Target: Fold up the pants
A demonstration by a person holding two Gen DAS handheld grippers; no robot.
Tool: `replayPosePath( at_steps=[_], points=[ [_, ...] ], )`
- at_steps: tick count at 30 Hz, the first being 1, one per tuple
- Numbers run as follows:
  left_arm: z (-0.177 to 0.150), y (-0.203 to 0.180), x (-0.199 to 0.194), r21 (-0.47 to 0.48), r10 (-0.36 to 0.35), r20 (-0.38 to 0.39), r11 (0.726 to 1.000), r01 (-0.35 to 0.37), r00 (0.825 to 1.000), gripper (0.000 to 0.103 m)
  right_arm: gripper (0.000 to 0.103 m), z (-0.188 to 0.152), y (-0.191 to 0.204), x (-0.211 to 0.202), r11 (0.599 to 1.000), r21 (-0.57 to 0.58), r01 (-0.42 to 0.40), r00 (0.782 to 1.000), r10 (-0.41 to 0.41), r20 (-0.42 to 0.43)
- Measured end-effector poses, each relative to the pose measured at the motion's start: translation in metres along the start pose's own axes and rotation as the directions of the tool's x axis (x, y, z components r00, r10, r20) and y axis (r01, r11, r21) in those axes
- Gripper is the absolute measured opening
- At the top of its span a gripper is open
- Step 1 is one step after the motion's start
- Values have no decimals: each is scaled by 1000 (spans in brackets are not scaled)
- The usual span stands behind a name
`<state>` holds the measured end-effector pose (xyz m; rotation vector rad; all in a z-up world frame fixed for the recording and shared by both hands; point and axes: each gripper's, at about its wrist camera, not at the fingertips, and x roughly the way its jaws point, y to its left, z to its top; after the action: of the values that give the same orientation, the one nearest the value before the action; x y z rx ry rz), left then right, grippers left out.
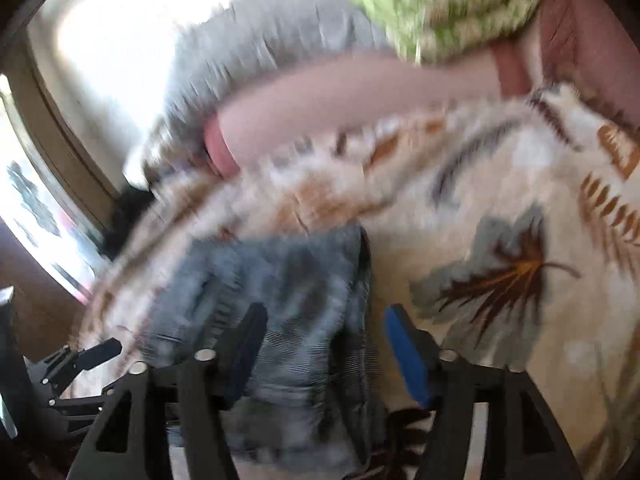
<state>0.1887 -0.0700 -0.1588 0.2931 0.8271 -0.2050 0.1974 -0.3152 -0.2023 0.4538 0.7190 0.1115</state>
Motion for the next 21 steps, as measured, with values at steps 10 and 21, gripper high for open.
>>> replayPosePath(
  at_steps=[10,21],
  points=[
    [-17,4,-150,-41,140,284,990,-134,949,87,71,-51,63,-112,983,-162,-92,965,127,227],
    [-23,12,-206,-147,203,313,976,-164,928,89,74,-104,89,-169,959,-281,-46,940,137,312]
  ],
)
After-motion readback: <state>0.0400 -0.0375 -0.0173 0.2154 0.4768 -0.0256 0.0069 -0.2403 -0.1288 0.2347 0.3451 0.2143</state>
